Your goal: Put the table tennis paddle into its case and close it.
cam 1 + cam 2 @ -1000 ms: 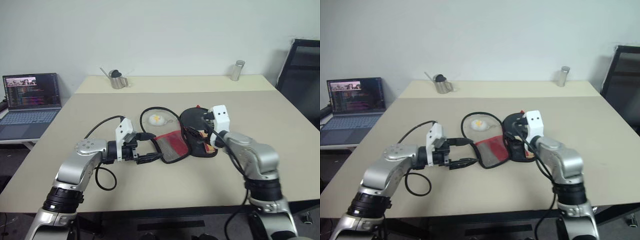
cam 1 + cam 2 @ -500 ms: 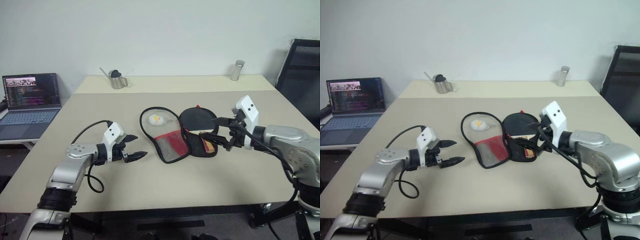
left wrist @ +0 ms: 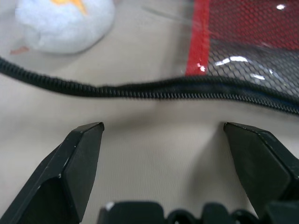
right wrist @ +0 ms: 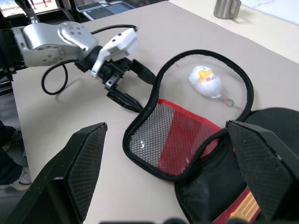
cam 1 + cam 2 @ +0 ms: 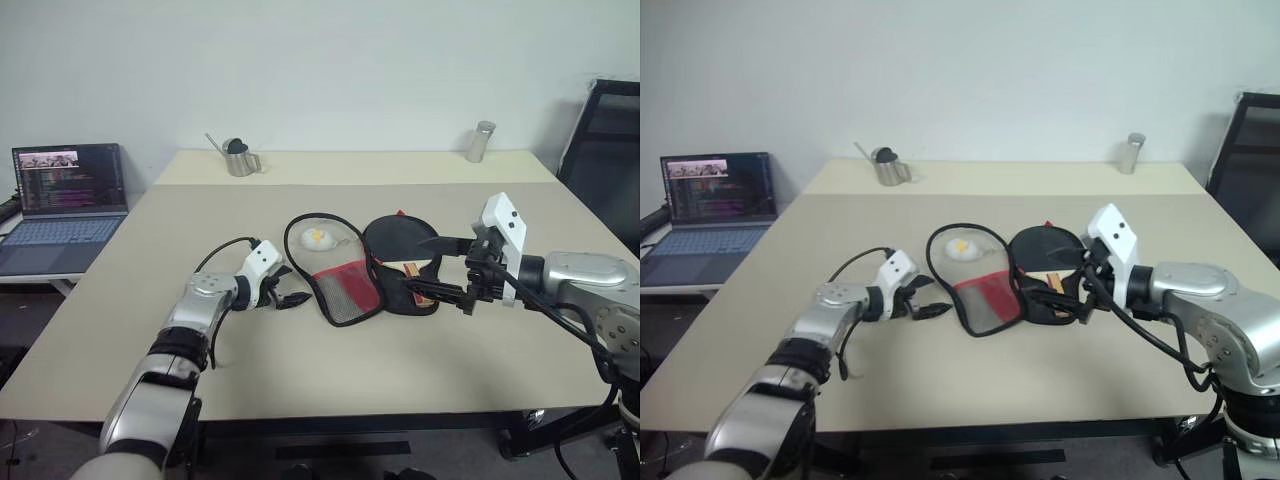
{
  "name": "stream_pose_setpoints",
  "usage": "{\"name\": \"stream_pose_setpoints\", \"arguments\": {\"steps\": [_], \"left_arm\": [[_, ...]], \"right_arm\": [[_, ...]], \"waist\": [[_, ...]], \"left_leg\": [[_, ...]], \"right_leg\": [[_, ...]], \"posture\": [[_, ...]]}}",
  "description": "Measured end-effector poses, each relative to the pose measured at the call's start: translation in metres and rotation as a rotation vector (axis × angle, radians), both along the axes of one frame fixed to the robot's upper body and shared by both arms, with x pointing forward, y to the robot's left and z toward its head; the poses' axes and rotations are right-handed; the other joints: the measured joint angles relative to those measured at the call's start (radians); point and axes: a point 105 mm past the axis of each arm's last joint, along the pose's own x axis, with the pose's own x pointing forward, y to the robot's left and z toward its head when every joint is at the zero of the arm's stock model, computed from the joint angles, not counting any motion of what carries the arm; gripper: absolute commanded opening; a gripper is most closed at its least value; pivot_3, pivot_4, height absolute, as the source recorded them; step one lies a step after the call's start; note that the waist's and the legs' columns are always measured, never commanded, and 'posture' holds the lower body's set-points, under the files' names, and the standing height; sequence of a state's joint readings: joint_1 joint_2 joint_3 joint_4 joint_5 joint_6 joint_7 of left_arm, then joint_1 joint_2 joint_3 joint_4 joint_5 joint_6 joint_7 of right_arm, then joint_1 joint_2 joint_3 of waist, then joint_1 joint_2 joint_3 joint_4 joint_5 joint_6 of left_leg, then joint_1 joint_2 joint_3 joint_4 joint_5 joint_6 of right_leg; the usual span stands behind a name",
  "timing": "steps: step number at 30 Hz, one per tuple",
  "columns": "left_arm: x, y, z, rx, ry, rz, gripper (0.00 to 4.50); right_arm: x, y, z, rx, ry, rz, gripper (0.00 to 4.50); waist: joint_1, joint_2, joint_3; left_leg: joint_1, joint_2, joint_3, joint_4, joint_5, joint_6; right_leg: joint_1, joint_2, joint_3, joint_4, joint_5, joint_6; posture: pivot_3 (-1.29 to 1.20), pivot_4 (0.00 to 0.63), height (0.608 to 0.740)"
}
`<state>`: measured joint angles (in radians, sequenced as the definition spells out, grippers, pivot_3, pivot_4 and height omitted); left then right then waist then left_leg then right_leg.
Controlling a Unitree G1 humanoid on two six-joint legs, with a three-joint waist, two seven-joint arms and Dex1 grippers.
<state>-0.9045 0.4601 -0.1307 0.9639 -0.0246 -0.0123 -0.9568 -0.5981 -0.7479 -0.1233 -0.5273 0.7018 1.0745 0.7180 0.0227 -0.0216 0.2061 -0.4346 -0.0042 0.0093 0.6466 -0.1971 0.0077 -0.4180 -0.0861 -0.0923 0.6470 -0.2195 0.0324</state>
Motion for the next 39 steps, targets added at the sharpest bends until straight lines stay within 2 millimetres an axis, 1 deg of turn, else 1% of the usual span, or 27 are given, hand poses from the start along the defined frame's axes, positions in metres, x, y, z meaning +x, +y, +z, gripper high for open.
{"name": "stream_pose_setpoints", "arguments": {"steps": [2, 4, 5, 9, 11, 13, 16, 19, 21, 24, 27, 30, 32, 34, 35, 37, 38, 39], "left_arm": [[0.004, -0.007, 0.003, -0.001, -0.013, -0.012, 4.5], [0.008, -0.018, 0.012, -0.005, -0.039, -0.037, 4.5], [0.011, -0.024, 0.02, -0.009, -0.056, -0.054, 4.5], [0.02, -0.055, 0.066, -0.02, -0.175, -0.149, 4.5], [0.021, -0.069, 0.08, -0.025, -0.212, -0.188, 4.5], [0.019, -0.084, 0.082, -0.038, -0.208, -0.223, 4.5], [0.015, -0.113, 0.074, -0.056, -0.175, -0.271, 4.5], [0.011, -0.14, 0.07, -0.057, -0.162, -0.301, 4.5], [0.009, -0.153, 0.069, -0.059, -0.164, -0.308, 4.5], [0.008, -0.163, 0.068, -0.056, -0.169, -0.305, 4.5], [0.009, -0.162, 0.069, -0.062, -0.172, -0.303, 4.5], [0.012, -0.148, 0.075, -0.069, -0.19, -0.294, 4.5], [0.017, -0.129, 0.081, -0.08, -0.203, -0.265, 4.5], [0.019, -0.106, 0.084, -0.098, -0.212, -0.241, 4.5], [0.019, -0.099, 0.083, -0.111, -0.209, -0.23, 4.5], [0.018, -0.08, 0.077, -0.116, -0.199, -0.222, 4.5], [0.015, -0.069, 0.072, -0.116, -0.195, -0.219, 4.5], [0.013, -0.063, 0.069, -0.12, -0.191, -0.221, 4.5]], "right_arm": [[0.0, -0.002, 0.0, -0.006, -0.002, -0.005, 4.48], [0.0, -0.005, -0.002, -0.016, 0.001, -0.018, 4.48], [0.0, -0.008, -0.003, -0.018, 0.004, -0.028, 4.48], [-0.003, -0.023, -0.003, -0.038, 0.004, -0.079, 4.48], [-0.005, -0.029, -0.002, -0.042, 0.003, -0.099, 4.48], [-0.007, -0.036, -0.002, -0.052, 0.002, -0.129, 4.48], [-0.013, -0.046, -0.002, -0.06, 0.011, -0.175, 4.48], [-0.019, -0.052, -0.003, -0.064, 0.02, -0.211, 4.48], [-0.023, -0.055, -0.004, -0.063, 0.026, -0.228, 4.48], [-0.025, -0.057, -0.006, -0.059, 0.041, -0.253, 4.48], [-0.022, -0.059, -0.008, -0.04, 0.049, -0.291, 4.48], [-0.012, -0.06, -0.014, -0.004, 0.079, -0.32, 4.48], [-0.001, -0.059, -0.02, 0.029, 0.108, -0.333, 4.48], [0.015, -0.058, -0.025, 0.067, 0.131, -0.349, 4.48], [0.021, -0.059, -0.027, 0.071, 0.139, -0.366, 4.48], [0.037, -0.056, -0.029, 0.088, 0.143, -0.383, 4.48], [0.05, -0.055, -0.029, 0.105, 0.139, -0.404, 4.48], [0.06, -0.057, -0.032, 0.116, 0.141, -0.435, 4.48]], "waist": [[0.001, -0.001, 0.0], [0.003, -0.003, 0.002], [0.004, -0.004, 0.002], [0.003, -0.006, 0.003], [0.002, -0.006, 0.003], [0.001, -0.006, 0.003], [0.002, -0.006, 0.004], [0.0, -0.006, 0.004], [-0.001, -0.006, 0.004], [-0.003, -0.006, 0.004], [-0.004, -0.006, 0.004], [-0.006, -0.006, 0.004], [-0.011, -0.006, 0.004], [-0.016, -0.006, 0.003], [-0.016, -0.006, 0.003], [-0.017, -0.006, 0.003], [-0.022, -0.006, 0.003], [-0.022, -0.006, 0.003]], "left_leg": [[0.0, 0.0, 0.0, 0.0, 0.0, 0.0], [-0.001, -0.001, 0.0, 0.0, 0.0, 0.0], [-0.002, -0.001, -0.001, 0.0, 0.0, 0.0], [-0.004, -0.002, 0.0, 0.0, 0.0, 0.0], [-0.003, -0.002, 0.0, 0.0, -0.001, 0.001], [-0.003, -0.001, 0.0, 0.0, -0.001, 0.001], [-0.004, -0.001, 0.0, 0.0, -0.001, 0.001], [-0.003, -0.001, 0.0, 0.0, -0.001, 0.001], [-0.003, -0.001, 0.0, 0.0, -0.001, 0.001], [-0.003, 0.0, 0.0, 0.0, -0.001, 0.001], [-0.002, 0.0, 0.0, 0.0, -0.001, 0.001], [-0.002, 0.0, 0.001, 0.0, -0.001, 0.001], [-0.002, 0.0, 0.001, 0.0, -0.001, 0.001], [-0.001, 0.0, 0.002, 0.0, -0.001, 0.001], [-0.001, 0.0, 0.001, 0.0, 0.0, 0.001], [-0.001, -0.001, 0.002, 0.0, 0.0, 0.001], [-0.001, -0.001, 0.002, 0.0, 0.0, 0.001], [-0.001, -0.001, 0.002, 0.0, 0.0, 0.001]], "right_leg": [[0.0, 0.0, 0.0, 0.0, 0.0, 0.0], [0.0, -0.001, -0.001, -0.001, 0.0, 0.001], [0.0, -0.001, -0.001, -0.001, 0.0, 0.001], [-0.001, -0.001, -0.001, -0.002, 0.001, 0.001], [-0.001, -0.001, -0.001, -0.002, 0.001, 0.001], [-0.001, -0.001, -0.001, -0.002, 0.001, 0.001], [-0.001, -0.001, -0.002, -0.002, 0.001, 0.001], [-0.001, -0.001, -0.001, -0.002, 0.001, 0.001], [-0.001, -0.001, -0.001, -0.002, 0.001, 0.001], [-0.001, -0.001, 0.0, -0.001, 0.001, 0.001], [-0.001, -0.001, -0.001, -0.001, 0.001, 0.001], [-0.001, -0.001, 0.0, -0.001, 0.001, 0.001], [-0.002, -0.001, 0.0, 0.0, 0.001, 0.001], [-0.001, -0.001, 0.001, 0.0, 0.001, 0.001], [-0.001, -0.001, 0.001, 0.0, 0.001, 0.001], [-0.001, -0.001, 0.001, 0.0, 0.001, 0.001], [-0.001, -0.001, 0.001, 0.0, 0.001, 0.001], [-0.002, -0.001, 0.001, 0.0, 0.001, 0.001]], "posture": [[0.0, 0.15, 0.74], [0.0, 0.15, 0.74], [0.0, 0.15, 0.74], [0.0, 0.15, 0.74], [0.0, 0.15, 0.74], [0.0, 0.15, 0.74], [0.0, 0.15, 0.74], [0.0, 0.15, 0.74], [0.0, 0.15, 0.74], [0.0, 0.15, 0.74], [0.0, 0.15, 0.74], [0.0, 0.15, 0.74], [0.0, 0.15, 0.74], [0.0, 0.15, 0.74], [0.0, 0.15, 0.74], [0.0, 0.15, 0.74], [0.0, 0.15, 0.74], [0.0, 0.15, 0.74]]}}
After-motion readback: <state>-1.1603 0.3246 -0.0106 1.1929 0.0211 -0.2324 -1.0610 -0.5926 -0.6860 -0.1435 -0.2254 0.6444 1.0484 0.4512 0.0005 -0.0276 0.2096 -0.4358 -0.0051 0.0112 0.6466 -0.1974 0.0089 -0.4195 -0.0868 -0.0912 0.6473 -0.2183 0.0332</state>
